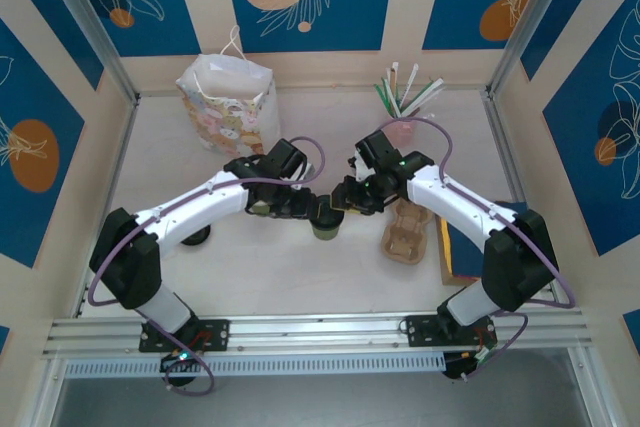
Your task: Pack the takeout coffee
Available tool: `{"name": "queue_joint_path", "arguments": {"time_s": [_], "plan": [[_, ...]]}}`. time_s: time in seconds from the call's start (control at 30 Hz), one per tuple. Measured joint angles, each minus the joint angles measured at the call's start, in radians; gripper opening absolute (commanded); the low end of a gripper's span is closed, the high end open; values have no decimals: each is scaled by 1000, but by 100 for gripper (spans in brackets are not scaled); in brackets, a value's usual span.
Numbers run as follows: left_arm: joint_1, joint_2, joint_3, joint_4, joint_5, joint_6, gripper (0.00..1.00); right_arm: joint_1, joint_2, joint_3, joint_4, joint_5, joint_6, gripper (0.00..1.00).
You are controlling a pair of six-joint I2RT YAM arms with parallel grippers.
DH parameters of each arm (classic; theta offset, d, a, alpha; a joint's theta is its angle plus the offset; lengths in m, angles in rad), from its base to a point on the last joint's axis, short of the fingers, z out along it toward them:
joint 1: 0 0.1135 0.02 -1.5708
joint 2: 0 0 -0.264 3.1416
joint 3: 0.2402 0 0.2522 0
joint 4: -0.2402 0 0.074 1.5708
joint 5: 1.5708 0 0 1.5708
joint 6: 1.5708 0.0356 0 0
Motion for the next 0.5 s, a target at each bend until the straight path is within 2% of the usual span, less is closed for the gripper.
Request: {"name": "queue_joint_path", "arguments": {"time_s": [0.23, 0.5], "plan": [[0, 9, 11, -13, 0, 0, 28, -12, 24, 52, -10, 11, -4, 44], [0, 11, 14, -13, 1, 9, 27, -16, 123, 112, -11, 11, -34, 40]]}}
